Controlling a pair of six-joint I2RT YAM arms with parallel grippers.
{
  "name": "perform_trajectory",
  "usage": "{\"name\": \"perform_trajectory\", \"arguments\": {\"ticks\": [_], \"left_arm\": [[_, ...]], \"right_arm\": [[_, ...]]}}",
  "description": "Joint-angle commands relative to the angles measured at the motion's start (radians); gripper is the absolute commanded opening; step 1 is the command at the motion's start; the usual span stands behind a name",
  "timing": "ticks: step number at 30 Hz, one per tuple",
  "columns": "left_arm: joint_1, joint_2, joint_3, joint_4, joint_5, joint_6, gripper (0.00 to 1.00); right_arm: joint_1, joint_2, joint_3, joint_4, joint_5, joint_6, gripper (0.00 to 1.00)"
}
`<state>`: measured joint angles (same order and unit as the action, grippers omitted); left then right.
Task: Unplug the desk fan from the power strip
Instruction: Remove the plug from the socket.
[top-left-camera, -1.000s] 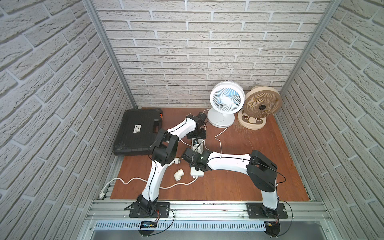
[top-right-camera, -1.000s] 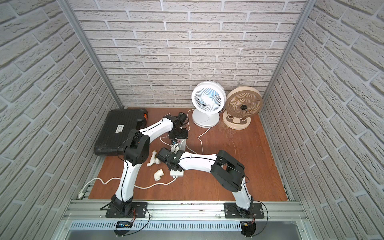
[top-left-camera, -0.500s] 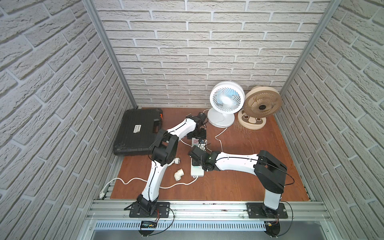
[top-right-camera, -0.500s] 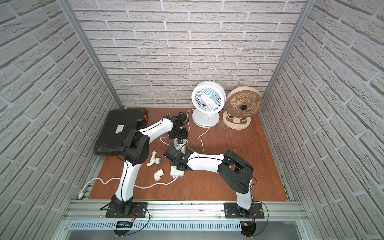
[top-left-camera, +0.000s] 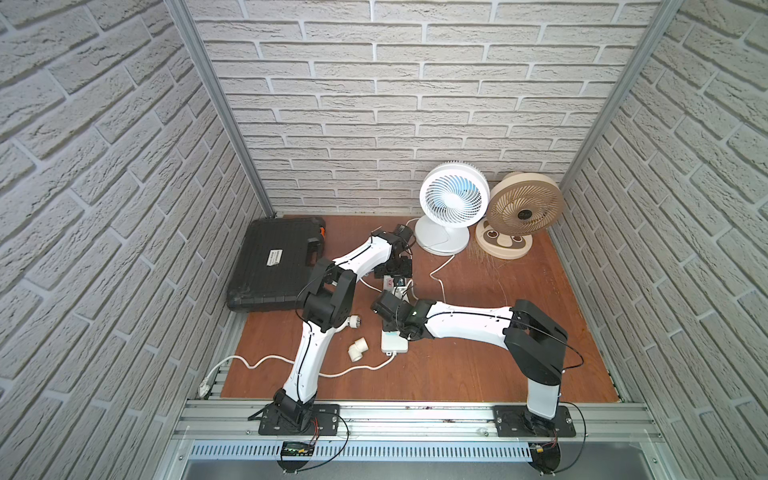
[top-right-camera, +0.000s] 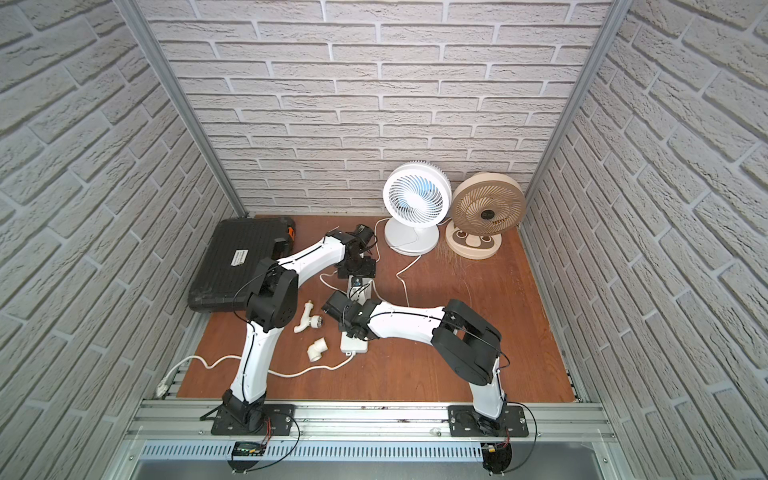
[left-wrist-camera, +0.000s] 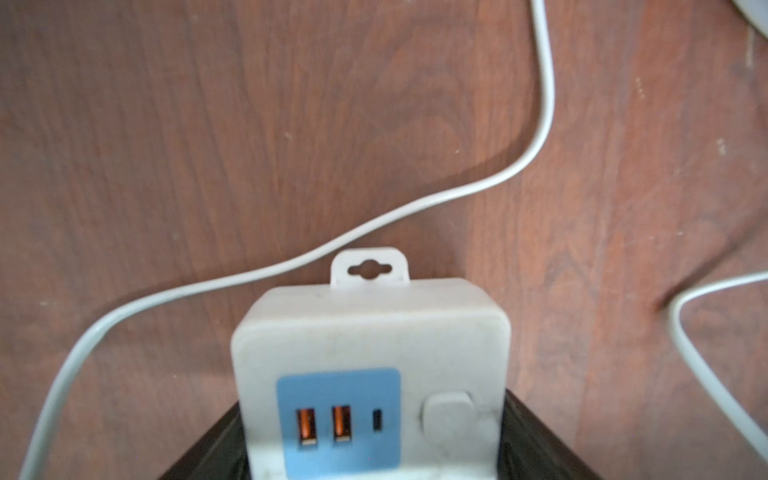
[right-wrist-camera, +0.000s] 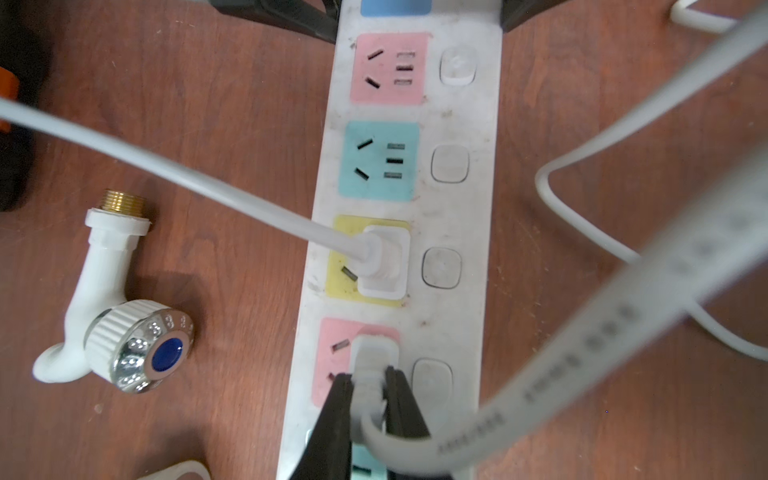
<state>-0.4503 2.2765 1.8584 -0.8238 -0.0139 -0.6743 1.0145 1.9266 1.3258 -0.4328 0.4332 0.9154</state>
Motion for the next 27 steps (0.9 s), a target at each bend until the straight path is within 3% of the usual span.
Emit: {"name": "perform_trajectory", "arguments": {"ticks": [1,8,16,27], "left_arm": [[0.053,0.084,-0.066,-0.044,-0.047,-0.009,0.0],[0.053,0.084,-0.065,-0.04,-0.041,-0.008,0.0],[0.052,0.083,-0.067,-0.04,-0.04,-0.007,0.0],[0.053,0.073,-0.077,-0.037,-0.042,-0.005,0.0]], "right_arm": [[0.028,0.018,0.084,-0.093,0.114,-0.057,0.03],[0.056,0.094,0.183,-0.166,0.171,-0.103,0.03],[0.055,0.073,0.139,-0.119,0.157,-0.09,0.03],[-0.009,-0.038,-0.068,0.094,-0.022,0.016,0.03]]}}
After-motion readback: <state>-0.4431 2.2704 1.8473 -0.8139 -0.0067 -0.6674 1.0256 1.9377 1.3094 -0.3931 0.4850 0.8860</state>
